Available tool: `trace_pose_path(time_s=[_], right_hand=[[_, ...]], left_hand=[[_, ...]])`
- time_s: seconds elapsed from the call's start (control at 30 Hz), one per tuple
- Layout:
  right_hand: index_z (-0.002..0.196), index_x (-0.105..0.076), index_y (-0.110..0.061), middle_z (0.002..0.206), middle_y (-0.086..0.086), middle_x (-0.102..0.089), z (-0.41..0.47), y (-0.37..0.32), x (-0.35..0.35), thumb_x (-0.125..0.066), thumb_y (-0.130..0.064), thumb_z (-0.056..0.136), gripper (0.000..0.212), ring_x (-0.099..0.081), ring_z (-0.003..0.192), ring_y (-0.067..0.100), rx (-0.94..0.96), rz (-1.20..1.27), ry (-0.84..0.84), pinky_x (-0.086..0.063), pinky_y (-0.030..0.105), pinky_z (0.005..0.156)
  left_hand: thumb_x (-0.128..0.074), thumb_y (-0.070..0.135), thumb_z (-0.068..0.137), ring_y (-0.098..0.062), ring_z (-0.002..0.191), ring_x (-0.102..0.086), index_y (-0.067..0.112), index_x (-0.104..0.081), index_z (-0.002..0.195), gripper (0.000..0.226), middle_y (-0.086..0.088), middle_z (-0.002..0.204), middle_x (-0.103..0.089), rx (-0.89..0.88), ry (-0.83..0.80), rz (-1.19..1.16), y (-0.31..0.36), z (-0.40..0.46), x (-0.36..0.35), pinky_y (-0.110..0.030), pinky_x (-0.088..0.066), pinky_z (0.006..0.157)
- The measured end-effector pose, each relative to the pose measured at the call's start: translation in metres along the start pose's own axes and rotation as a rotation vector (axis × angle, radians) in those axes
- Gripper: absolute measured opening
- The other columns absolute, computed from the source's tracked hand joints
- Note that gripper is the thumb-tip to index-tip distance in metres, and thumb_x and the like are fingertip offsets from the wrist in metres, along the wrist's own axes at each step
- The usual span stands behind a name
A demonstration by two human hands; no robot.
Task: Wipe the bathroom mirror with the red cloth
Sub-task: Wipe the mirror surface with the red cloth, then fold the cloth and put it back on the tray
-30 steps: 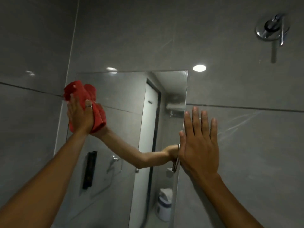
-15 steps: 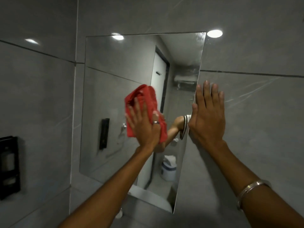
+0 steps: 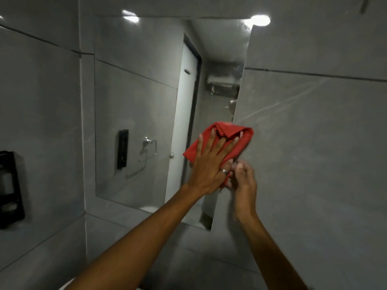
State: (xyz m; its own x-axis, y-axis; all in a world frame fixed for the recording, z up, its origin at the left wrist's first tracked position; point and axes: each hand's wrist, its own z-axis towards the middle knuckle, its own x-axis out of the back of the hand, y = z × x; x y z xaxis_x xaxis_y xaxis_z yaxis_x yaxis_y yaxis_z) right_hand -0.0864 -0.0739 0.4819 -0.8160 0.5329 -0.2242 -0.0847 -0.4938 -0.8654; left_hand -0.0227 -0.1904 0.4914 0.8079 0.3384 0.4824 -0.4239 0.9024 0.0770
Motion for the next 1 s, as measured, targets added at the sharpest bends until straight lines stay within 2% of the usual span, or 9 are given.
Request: trace_pose_path(time_s=[0.1,0.17,0.3,0.4,0.47,0.57,0.73,0.87,1.0], right_hand=[[0.144,-0.056,-0.012,0.127,0.007,-0.074,-0.006,0.013,0.01,-0.052,-0.02,0.109,0.036,-0.071,0.12,0.026,-0.137,0.209,-0.061,-0.056,0.04,0.106],[0.141,-0.058,-0.008,0.117,0.008,-0.077,-0.018,0.028,0.017,-0.054,-0.011,0.108,0.033,-0.077,0.103,0.019,-0.214,0.143,-0.011,-0.06,0.036,0.097],[0.124,-0.068,-0.006,0.1,0.004,-0.078,-0.07,0.082,0.051,-0.056,-0.019,0.108,0.024,-0.076,0.087,0.017,-0.398,0.008,0.061,-0.062,0.027,0.073],[0.111,-0.075,-0.017,0.088,-0.001,-0.083,-0.107,0.119,0.086,-0.06,-0.028,0.107,0.019,-0.079,0.077,0.012,-0.661,0.073,0.076,-0.062,0.023,0.06],[0.106,-0.075,-0.021,0.084,-0.004,-0.084,-0.122,0.139,0.109,-0.061,-0.029,0.106,0.016,-0.08,0.074,0.01,-0.834,0.115,0.049,-0.063,0.027,0.061],[0.105,-0.076,-0.016,0.093,0.003,-0.084,-0.141,0.173,0.15,-0.064,-0.03,0.104,0.018,-0.082,0.078,0.015,-1.019,0.099,0.059,-0.064,0.029,0.062],[0.114,-0.076,-0.012,0.11,0.009,-0.081,-0.189,0.245,0.214,-0.065,-0.013,0.099,0.019,-0.076,0.102,0.026,-1.215,0.159,0.046,-0.063,0.04,0.088],[0.142,-0.063,-0.011,0.138,0.018,-0.07,-0.233,0.305,0.257,-0.065,0.01,0.091,0.056,-0.065,0.127,0.04,-1.327,-0.086,-0.147,-0.05,0.057,0.112],[0.145,-0.053,-0.016,0.142,0.017,-0.063,-0.259,0.35,0.269,-0.065,0.013,0.088,0.064,-0.058,0.135,0.041,-1.295,-0.351,-0.123,-0.05,0.051,0.111]], left_hand=[[-0.026,0.045,0.107,-0.013,0.161,0.01,0.027,-0.011,0.164,0.062,0.007,0.173,-0.006,0.036,-0.235,-0.229,0.02,-0.065,-0.006,-0.043,0.018,0.128],[-0.026,0.042,0.107,-0.008,0.159,0.01,0.025,-0.01,0.162,0.06,0.014,0.168,-0.003,0.172,-0.346,-0.415,0.037,-0.103,-0.013,-0.035,0.013,0.129],[-0.045,0.033,0.108,-0.013,0.156,-0.018,0.037,-0.027,0.155,0.05,0.008,0.165,-0.024,0.636,-0.342,-0.71,0.076,-0.179,-0.022,-0.041,-0.016,0.13],[-0.055,0.056,0.094,-0.011,0.152,-0.032,0.03,-0.028,0.16,0.076,0.006,0.166,-0.031,0.997,-0.239,-0.804,0.099,-0.242,-0.033,-0.035,-0.026,0.126],[-0.063,0.051,0.091,-0.017,0.143,-0.049,0.022,-0.032,0.16,0.08,-0.002,0.158,-0.047,1.271,-0.296,-0.997,0.101,-0.272,-0.039,-0.039,-0.039,0.12],[-0.065,0.049,0.096,-0.024,0.116,-0.071,0.018,-0.065,0.136,0.051,-0.009,0.127,-0.074,1.623,-0.54,-1.255,0.103,-0.308,-0.057,-0.044,-0.057,0.102],[-0.066,0.025,0.097,-0.03,0.107,-0.071,0.012,-0.064,0.137,0.042,-0.017,0.131,-0.071,1.893,-0.618,-1.166,0.13,-0.376,-0.1,-0.04,-0.062,0.085],[-0.06,0.007,0.099,-0.041,0.124,-0.063,0.016,-0.057,0.142,0.045,-0.019,0.136,-0.066,1.924,-0.742,-0.966,0.152,-0.43,-0.143,-0.054,-0.053,0.103],[-0.054,0.007,0.104,-0.029,0.116,-0.064,0.018,-0.053,0.147,0.045,-0.015,0.138,-0.065,1.871,-0.809,-0.824,0.158,-0.467,-0.171,-0.044,-0.054,0.1]])
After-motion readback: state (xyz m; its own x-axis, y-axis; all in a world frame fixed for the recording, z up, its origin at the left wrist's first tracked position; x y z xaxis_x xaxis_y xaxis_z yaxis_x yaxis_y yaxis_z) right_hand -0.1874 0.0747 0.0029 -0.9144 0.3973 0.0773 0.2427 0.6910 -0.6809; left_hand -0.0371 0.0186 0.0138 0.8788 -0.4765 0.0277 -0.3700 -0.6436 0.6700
